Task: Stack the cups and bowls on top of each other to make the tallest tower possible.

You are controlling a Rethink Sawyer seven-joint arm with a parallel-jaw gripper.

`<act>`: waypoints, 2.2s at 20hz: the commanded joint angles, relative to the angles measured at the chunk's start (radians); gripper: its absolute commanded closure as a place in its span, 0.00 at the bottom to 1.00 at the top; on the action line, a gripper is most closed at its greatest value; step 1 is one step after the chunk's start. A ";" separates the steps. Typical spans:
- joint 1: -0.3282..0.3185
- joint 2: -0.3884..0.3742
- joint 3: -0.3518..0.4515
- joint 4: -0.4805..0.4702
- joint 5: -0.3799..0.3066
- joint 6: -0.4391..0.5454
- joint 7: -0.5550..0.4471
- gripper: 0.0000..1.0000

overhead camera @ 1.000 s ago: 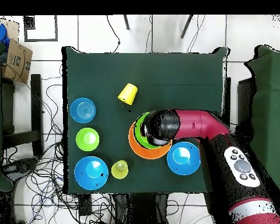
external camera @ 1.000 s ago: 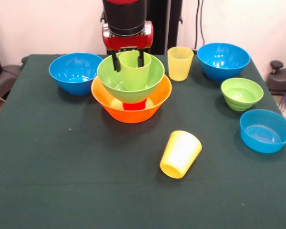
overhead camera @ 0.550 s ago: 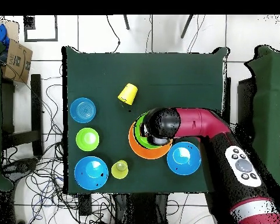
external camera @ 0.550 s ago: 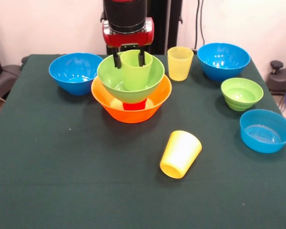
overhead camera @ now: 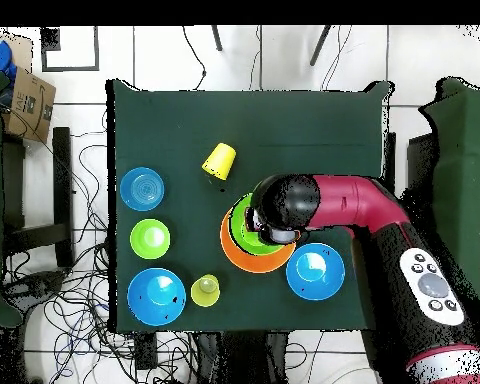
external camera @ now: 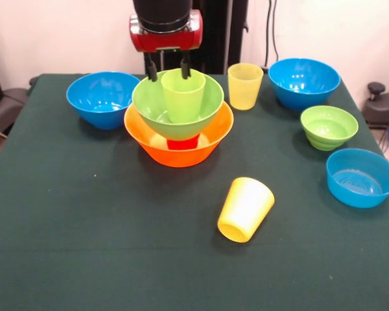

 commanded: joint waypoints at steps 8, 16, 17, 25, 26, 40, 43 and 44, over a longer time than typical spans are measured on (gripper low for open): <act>-0.042 -0.024 0.109 -0.091 -0.044 0.167 -0.262 0.00; -0.067 0.003 0.117 -0.127 -0.095 0.182 -0.288 0.00; -0.064 0.017 0.111 -0.141 -0.104 0.183 -0.280 0.00; -0.030 0.124 0.095 -0.322 -0.206 0.259 -0.342 0.00; -0.036 0.141 0.105 -0.339 -0.220 0.255 -0.378 0.00; -0.131 0.311 0.228 -0.464 -0.309 0.292 -0.865 0.00; -0.121 0.326 0.226 -0.476 -0.294 0.314 -0.900 0.00; -0.115 0.330 0.225 -0.480 -0.290 0.320 -0.910 0.00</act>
